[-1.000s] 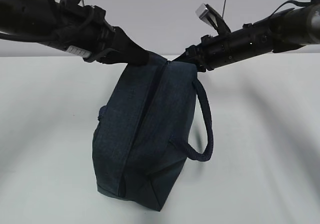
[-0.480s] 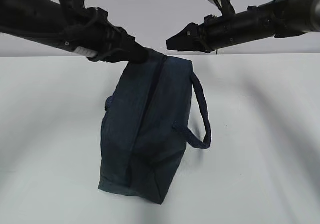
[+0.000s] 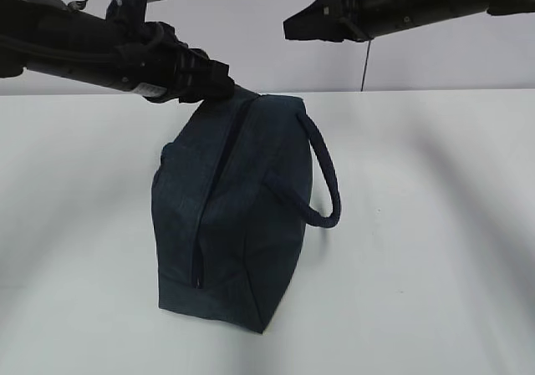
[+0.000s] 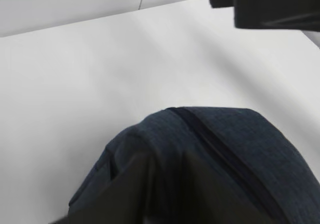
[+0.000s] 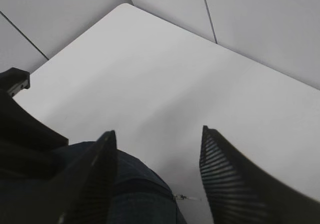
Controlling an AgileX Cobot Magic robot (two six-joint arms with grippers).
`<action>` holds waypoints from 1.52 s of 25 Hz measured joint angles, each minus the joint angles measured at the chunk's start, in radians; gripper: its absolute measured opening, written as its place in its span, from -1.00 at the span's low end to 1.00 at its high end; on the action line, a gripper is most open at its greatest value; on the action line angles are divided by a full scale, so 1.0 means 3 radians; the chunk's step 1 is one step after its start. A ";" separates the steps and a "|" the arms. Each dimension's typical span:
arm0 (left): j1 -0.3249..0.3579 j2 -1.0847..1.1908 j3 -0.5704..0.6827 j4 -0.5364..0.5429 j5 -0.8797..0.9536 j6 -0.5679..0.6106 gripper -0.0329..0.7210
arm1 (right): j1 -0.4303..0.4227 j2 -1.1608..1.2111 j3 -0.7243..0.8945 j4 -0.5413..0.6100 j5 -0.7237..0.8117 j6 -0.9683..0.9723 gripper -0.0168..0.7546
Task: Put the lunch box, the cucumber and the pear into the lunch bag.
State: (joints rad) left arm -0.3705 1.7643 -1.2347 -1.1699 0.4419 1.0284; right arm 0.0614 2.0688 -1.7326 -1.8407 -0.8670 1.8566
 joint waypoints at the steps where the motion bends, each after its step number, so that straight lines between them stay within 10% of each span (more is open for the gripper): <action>1: 0.0000 0.0000 0.0000 0.0000 -0.0021 0.0000 -0.46 | 0.0000 -0.0020 0.0000 0.0000 0.0000 0.0000 0.14; 7: 0.0004 -0.0006 -0.0003 0.0038 -0.0087 0.0006 0.09 | 0.0000 -0.0166 0.0037 0.0000 -0.0027 0.0054 0.14; 23: 0.0677 -0.0772 -0.0003 0.0787 0.0766 -0.0348 0.16 | -0.0056 -0.0203 0.0373 0.0000 0.0032 0.0598 0.14; 38: 0.0741 -0.0772 -0.0003 0.1814 0.1351 -0.0987 0.16 | -0.0063 -0.0271 0.0424 0.0013 0.3145 -0.0713 0.06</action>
State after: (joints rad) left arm -0.1482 1.5327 -1.2354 -0.6257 0.8472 0.7323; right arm 0.0423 1.9874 -1.6053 -1.8367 0.0765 1.6427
